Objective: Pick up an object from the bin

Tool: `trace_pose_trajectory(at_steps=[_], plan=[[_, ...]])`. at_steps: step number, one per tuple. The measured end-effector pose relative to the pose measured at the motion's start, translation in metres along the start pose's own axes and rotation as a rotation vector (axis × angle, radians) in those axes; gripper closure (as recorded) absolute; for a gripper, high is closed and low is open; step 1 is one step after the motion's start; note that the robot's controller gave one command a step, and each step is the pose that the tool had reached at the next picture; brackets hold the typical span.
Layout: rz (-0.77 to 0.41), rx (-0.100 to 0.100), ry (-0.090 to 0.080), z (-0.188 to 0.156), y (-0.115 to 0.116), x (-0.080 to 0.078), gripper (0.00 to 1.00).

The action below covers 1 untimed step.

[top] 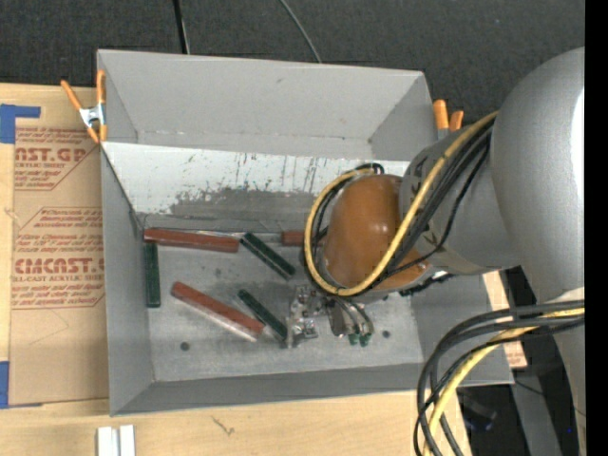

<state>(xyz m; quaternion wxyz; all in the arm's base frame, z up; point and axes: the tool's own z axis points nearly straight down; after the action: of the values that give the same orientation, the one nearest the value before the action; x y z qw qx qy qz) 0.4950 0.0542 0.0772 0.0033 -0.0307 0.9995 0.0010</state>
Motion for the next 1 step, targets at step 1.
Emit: trace_pose_trajectory(at_steps=[1], plan=[[0.002, 0.001, 0.010, -0.0361, 0.0090, -0.0135, 1.00]])
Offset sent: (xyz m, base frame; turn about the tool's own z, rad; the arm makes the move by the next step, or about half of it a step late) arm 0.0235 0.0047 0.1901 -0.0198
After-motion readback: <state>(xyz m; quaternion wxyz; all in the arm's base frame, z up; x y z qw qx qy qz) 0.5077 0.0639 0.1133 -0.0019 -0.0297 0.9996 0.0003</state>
